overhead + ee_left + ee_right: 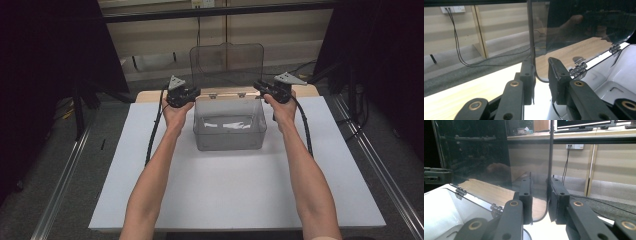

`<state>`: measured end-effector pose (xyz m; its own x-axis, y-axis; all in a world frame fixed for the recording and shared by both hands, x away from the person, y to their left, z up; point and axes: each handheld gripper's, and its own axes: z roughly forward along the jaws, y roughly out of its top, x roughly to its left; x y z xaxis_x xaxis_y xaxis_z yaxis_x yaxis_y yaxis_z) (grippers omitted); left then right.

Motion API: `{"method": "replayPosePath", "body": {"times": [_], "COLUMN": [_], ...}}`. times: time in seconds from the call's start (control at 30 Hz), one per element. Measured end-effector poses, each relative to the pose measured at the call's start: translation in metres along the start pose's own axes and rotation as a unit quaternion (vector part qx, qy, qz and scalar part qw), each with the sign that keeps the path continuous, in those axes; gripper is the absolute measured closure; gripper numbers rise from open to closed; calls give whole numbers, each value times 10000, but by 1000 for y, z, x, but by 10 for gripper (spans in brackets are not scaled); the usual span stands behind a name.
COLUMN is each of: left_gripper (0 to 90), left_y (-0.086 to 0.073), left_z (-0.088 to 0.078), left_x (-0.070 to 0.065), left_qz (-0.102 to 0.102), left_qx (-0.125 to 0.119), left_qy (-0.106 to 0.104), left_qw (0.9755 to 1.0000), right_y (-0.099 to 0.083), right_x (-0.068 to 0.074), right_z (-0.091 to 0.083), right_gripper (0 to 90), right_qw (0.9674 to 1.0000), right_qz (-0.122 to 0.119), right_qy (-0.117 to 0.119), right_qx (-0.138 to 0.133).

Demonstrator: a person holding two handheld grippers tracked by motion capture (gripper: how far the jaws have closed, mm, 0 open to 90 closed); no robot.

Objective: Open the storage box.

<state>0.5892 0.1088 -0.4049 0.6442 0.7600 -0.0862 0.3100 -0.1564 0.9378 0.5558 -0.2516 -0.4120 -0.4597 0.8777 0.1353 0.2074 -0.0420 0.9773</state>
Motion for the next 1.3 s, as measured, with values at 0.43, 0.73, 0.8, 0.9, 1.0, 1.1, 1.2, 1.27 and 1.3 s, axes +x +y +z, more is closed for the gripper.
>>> {"method": "replayPosePath", "body": {"times": [0.43, 0.73, 0.8, 0.9, 1.0, 1.1, 1.2, 1.27, 1.3], "left_gripper": [743, 736, 735, 732, 727, 721, 713, 711, 711], "left_y": [5, 5, 5, 5, 5, 5, 5, 5, 6], "left_z": [2, 2, 2, 2, 2, 2, 3, 3, 3], "left_x": [2, 3, 4, 4, 5, 6, 6, 6, 6], "left_qz": [-141, -141, -151, -196, -204, -178, -236, -229, -254], "left_qx": [141, 190, 185, 186, 212, 244, 248, 278, 292], "left_qy": [-37, -80, -95, -89, -138, -136, -131, -117, -133], "left_qw": [9998, 9997, 9997, 9996, 9995, 9995, 9993, 9993, 9992], "right_y": [0, -4, -5, -6, -6, -7, -6, -6, -6], "right_x": [-1, -2, -3, -3, -3, -3, -4, -4, -4], "right_z": [4, 6, 6, 6, 7, 8, 8, 9, 9], "right_gripper": [735, 720, 723, 723, 719, 719, 716, 715, 715], "right_qw": [10000, 9998, 9996, 9995, 9995, 9992, 9991, 9989, 9989], "right_qz": [83, 217, 272, 330, 318, 389, 410, 457, 453], "right_qy": [-48, -8, -14, -24, -44, -49, -58, -55, -61], "right_qx": [30, 3, 20, 6, 37, 54, 88, 101, 103]}}
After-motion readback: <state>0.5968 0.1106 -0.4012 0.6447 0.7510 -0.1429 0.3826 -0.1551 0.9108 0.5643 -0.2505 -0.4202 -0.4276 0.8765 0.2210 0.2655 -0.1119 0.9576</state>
